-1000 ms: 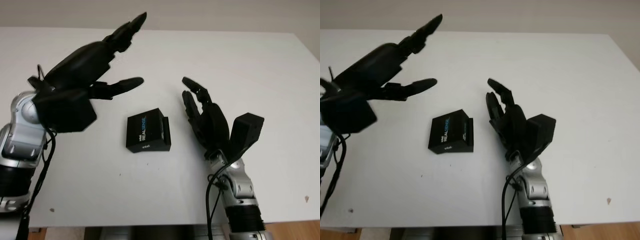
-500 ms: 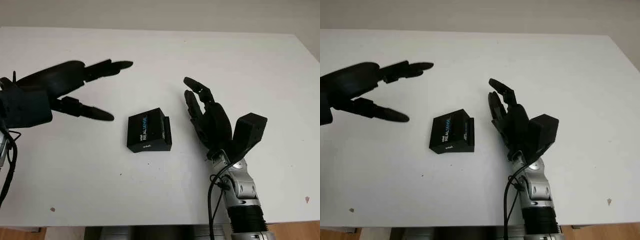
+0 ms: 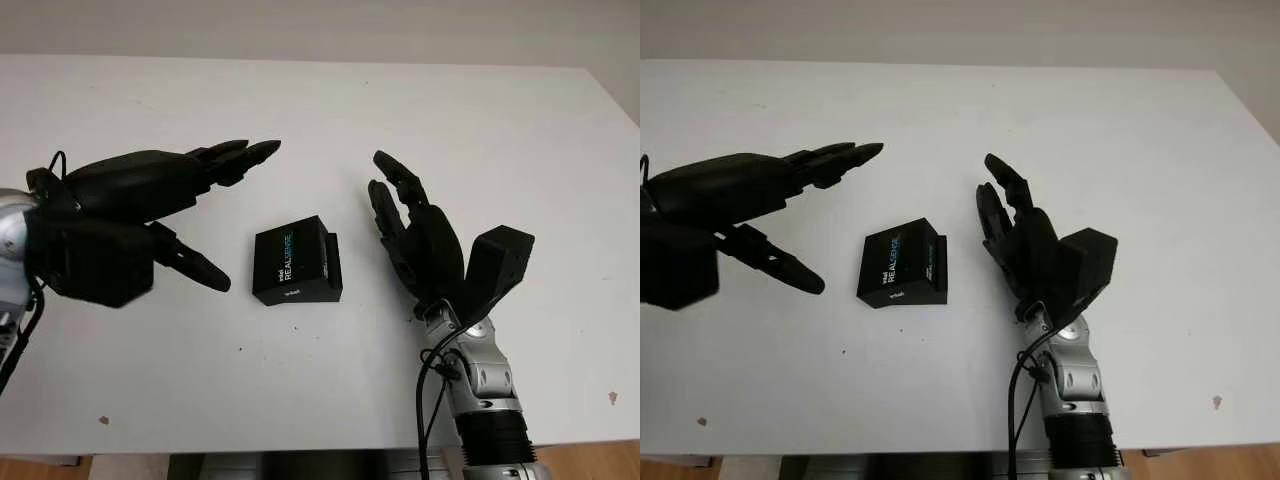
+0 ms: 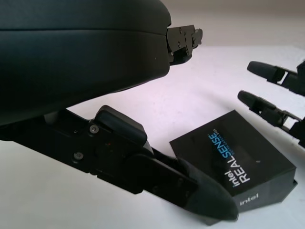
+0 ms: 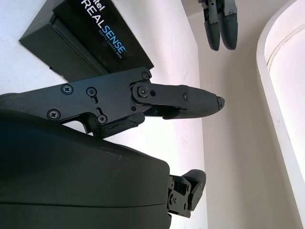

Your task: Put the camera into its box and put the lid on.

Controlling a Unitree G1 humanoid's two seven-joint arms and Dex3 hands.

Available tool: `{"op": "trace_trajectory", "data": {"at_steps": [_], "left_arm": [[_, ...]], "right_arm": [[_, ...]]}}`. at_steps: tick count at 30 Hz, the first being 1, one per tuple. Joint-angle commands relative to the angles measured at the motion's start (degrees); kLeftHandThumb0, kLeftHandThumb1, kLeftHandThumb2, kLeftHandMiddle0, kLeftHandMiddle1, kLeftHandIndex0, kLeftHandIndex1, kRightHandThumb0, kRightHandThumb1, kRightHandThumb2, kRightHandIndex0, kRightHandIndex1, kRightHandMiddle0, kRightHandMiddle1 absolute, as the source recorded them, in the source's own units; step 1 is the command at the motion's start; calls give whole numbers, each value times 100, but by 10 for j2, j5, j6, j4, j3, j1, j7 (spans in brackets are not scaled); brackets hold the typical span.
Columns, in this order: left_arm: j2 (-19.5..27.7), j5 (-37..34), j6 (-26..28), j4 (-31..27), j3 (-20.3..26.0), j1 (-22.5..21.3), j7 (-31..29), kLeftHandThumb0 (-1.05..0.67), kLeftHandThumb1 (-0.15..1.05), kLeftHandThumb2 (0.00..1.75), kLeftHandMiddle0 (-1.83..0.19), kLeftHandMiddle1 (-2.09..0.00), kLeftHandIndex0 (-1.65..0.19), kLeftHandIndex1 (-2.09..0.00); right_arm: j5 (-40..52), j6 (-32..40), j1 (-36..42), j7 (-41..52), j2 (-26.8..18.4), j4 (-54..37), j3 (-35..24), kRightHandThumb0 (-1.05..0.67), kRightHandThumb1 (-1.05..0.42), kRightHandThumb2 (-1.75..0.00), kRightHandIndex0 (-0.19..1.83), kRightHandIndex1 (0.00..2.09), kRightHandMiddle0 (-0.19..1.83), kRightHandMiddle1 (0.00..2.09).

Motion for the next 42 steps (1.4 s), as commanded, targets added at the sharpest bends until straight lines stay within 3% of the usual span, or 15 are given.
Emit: {"op": "trace_trajectory", "data": {"at_steps": [1, 5, 17, 35, 42], "left_arm": [[-12, 12, 5, -26, -2, 17, 20, -101, 98, 7, 19, 0, 19, 0], [-33, 16, 35, -60, -8, 46, 25, -100, 100, 6, 19, 0, 19, 0], [-51, 62, 44, -87, -21, 91, 54, -103, 105, 11, 16, -5, 19, 0], [-87, 73, 144, -92, -35, 97, 50, -96, 103, 6, 7, -8, 15, -4], [-96, 81, 146, -66, -48, 80, 58, -94, 102, 5, 7, -6, 15, -4]], "right_arm": [[-2, 0, -1, -1, -6, -11, -1, -60, -105, -43, 4, 6, -16, 62], [-2, -1, -2, 0, -6, -10, -1, -60, -105, -42, 4, 6, -14, 59], [-3, -5, -2, -2, -2, -8, -2, -59, -105, -43, 4, 6, -13, 63], [-5, -9, 0, -1, -2, -5, -1, -59, -105, -43, 4, 5, -17, 63], [-3, -9, 1, -2, 0, -5, -3, -59, -105, -42, 4, 6, -15, 62]]}}
